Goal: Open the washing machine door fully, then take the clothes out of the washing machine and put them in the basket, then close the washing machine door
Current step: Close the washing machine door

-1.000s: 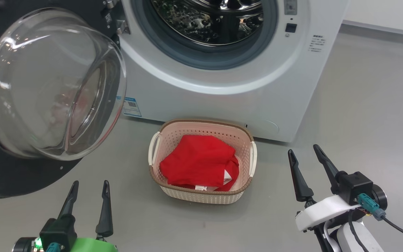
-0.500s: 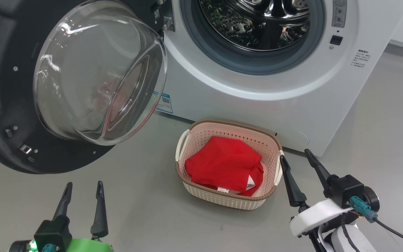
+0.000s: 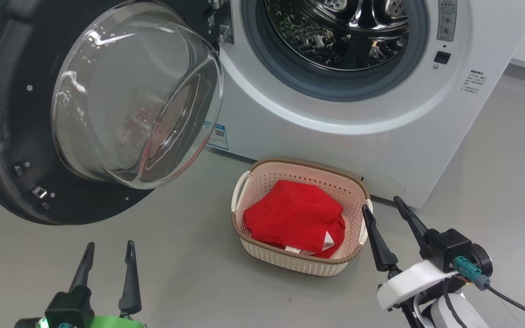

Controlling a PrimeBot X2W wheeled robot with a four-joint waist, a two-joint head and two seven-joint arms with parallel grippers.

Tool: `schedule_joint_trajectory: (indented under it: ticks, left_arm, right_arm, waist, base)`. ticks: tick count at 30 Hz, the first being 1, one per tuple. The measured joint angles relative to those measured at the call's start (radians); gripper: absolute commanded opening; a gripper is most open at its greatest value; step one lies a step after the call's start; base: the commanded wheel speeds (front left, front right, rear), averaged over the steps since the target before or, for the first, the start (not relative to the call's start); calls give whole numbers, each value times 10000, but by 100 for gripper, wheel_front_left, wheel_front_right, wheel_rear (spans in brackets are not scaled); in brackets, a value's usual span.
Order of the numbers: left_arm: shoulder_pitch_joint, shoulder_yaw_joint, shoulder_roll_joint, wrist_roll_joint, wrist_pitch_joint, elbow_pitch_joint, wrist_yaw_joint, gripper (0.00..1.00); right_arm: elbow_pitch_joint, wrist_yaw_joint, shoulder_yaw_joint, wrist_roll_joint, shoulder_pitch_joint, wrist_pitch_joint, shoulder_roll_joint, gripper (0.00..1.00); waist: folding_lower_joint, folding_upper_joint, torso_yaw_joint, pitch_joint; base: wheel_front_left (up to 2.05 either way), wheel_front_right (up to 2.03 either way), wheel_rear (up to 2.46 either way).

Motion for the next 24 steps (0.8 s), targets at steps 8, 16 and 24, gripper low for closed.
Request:
schedule_joint_trajectory:
  ticks: [8, 16, 24]
  left_arm:
    - [5, -46, -2, -2, -10, -13, 0, 43]
    - [9, -65, -2, -272, -86, -90, 0, 0]
    - [1, 40, -4, -2568, -194, -696, -598, 0]
  right_arm:
    - [46, 0, -15, 0, 1, 0, 2, 100]
    - [56, -2, -12, 0, 2, 0, 4, 100]
    - [56, -4, -12, 2, 3, 0, 6, 100]
  waist:
    - [0, 0, 27, -100]
    - [0, 0, 61, -140]
    - [0, 0, 103, -145]
  base:
    - [0, 0, 0]
    - [0, 0, 0]
    - [0, 0, 0]
